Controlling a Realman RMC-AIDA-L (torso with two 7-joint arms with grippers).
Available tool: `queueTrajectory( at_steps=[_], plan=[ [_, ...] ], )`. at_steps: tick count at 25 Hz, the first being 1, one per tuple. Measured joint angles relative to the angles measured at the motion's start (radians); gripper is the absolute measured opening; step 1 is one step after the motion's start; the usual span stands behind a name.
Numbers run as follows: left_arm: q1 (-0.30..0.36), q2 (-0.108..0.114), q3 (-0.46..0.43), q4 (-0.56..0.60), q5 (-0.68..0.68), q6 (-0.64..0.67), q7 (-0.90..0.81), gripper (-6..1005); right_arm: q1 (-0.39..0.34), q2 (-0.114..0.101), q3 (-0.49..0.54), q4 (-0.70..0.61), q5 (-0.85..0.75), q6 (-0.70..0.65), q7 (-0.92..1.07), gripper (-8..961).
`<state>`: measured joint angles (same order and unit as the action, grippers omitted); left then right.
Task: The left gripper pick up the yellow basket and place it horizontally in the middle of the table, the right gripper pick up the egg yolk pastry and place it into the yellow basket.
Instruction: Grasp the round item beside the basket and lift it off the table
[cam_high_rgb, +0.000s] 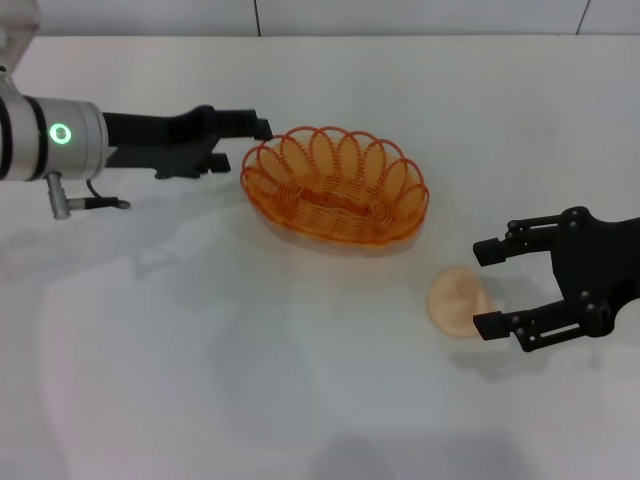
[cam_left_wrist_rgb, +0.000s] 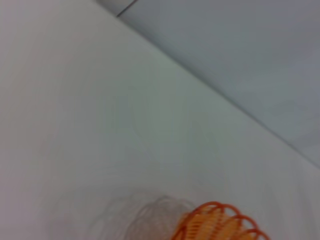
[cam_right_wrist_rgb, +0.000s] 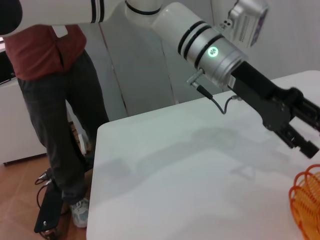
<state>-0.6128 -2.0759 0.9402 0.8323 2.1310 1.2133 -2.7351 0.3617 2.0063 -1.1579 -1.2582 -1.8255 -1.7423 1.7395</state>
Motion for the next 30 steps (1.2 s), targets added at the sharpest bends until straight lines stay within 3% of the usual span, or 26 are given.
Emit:
queueTrajectory(
  at_steps=[7,15,18,22,26,30],
  plan=[
    [0.009,0.026,-0.085,-0.002,-0.060,0.015,0.138,839,0.015,0.004,-0.013,0.022,-0.004,0.029,0.006,799],
    [-0.013,0.113,-0.098,-0.009,-0.082,0.107,0.377,837,0.058,0.007,-0.077,0.075,-0.014,0.133,0.039,797],
    [-0.026,0.134,-0.093,0.001,-0.062,0.167,0.512,836,0.073,0.006,-0.116,0.088,-0.016,0.184,0.064,797],
    [-0.048,0.142,-0.089,0.033,0.055,0.226,0.630,833,0.087,0.007,-0.129,0.091,-0.047,0.219,0.107,796],
    [-0.062,0.132,-0.068,0.070,0.148,0.262,0.690,833,0.095,0.007,-0.142,0.086,-0.085,0.245,0.156,795],
    [-0.067,0.121,-0.039,0.097,0.154,0.305,0.746,833,0.103,0.006,-0.143,0.076,-0.147,0.262,0.215,794]
  ],
)
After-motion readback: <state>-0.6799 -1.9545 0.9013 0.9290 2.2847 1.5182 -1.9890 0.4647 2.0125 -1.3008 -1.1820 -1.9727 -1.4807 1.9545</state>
